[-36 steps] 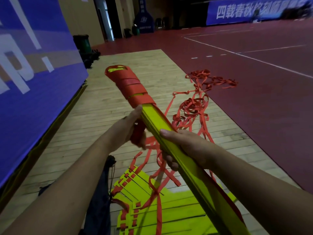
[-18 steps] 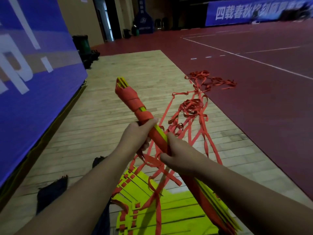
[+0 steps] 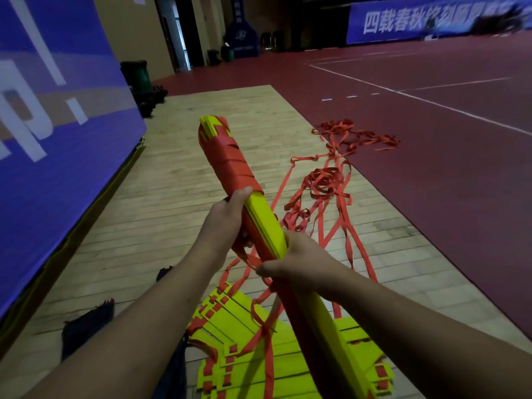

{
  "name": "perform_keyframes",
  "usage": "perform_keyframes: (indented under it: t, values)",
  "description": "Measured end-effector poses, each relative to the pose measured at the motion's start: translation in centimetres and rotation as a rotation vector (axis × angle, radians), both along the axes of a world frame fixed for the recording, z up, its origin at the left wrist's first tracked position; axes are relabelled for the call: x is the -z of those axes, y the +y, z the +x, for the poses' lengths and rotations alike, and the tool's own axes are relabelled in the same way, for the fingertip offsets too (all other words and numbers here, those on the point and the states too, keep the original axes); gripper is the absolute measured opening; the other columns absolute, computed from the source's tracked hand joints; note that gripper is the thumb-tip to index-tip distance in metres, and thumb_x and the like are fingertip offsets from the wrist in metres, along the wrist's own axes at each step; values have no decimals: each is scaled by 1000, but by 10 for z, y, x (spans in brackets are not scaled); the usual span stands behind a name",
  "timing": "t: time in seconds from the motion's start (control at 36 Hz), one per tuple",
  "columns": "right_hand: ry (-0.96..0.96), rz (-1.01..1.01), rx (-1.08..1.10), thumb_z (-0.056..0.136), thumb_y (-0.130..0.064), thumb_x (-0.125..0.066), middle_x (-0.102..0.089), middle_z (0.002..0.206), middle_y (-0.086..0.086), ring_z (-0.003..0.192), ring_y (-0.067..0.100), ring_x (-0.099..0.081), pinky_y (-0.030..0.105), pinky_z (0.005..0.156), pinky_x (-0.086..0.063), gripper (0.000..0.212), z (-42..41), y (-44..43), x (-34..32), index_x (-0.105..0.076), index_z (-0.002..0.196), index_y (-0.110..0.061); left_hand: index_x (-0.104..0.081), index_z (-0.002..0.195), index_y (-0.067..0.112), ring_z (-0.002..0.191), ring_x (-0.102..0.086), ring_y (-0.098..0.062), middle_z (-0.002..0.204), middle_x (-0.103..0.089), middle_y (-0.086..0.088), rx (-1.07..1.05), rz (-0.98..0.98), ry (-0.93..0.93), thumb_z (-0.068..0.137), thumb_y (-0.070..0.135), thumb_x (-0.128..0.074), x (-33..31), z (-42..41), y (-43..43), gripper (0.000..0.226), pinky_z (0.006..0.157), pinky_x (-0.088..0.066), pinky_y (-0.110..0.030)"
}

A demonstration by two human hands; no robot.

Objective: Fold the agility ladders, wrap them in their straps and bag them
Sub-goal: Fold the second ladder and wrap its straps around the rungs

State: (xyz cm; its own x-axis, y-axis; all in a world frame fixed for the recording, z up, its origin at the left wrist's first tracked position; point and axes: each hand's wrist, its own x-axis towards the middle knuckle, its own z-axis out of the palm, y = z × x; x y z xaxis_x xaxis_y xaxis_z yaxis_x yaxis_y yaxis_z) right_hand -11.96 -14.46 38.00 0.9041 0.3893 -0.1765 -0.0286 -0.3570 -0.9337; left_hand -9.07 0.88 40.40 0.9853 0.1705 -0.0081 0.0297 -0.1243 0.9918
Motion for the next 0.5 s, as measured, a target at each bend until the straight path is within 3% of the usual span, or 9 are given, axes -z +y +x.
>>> perform_keyframes:
  t: [0.08,0.14,0.22,0.31,0.39,0.44,0.5]
  values:
    - [-113,-135,77,82,-9,-79,-67,78,11,59,16,-68,36,59,-61,28,4,-1,1,-59,101,-6,-62,75,4,46,-60,-27,53,-58,-11,52,136,64,97,48,-48,-6,1,2,51,50,-46,-29]
    - [-206,-305,120,81,-15,-80,-66,84,8,66,18,-68,42,64,-62,35,7,-1,3,-55,105,-8,-60,75,3,45,-60,-27,53,-57,-11,67,186,127,97,44,-50,-7,2,3,48,50,-45,-29]
    - [-258,-439,75,82,-32,-79,-61,92,3,78,17,-65,38,66,-58,50,4,0,5,-46,115,-14,-60,80,5,42,-55,-24,53,-54,-9,84,131,214,93,44,-60,3,2,7,41,49,-43,-27]
    - [-219,-373,41,87,-40,-73,-63,96,3,84,19,-66,39,71,-58,45,4,-2,1,-49,116,-15,-59,81,7,41,-50,-19,51,-49,-6,92,-93,256,90,45,-66,9,2,12,40,47,-41,-24]
    - [-143,-173,26,86,-29,-77,-70,98,10,84,22,-71,44,78,-61,35,7,-8,-6,-61,112,-13,-63,92,4,44,-47,-14,60,-51,-6,194,-243,170,81,46,-67,6,3,13,44,41,-42,-24]
    - [-7,16,-9,85,-20,-79,-72,102,15,82,22,-71,37,72,-59,33,4,-13,-11,-63,114,-14,-63,101,1,53,-53,-17,73,-58,-10,261,-303,115,75,47,-64,1,1,11,53,41,-45,-24]
    - [202,208,-80,87,-11,-74,-71,109,23,86,33,-72,40,73,-58,38,1,-14,-12,-57,121,-10,-65,103,3,67,-60,-24,84,-65,-13,312,-313,77,73,49,-66,-1,0,12,55,48,-50,-28]
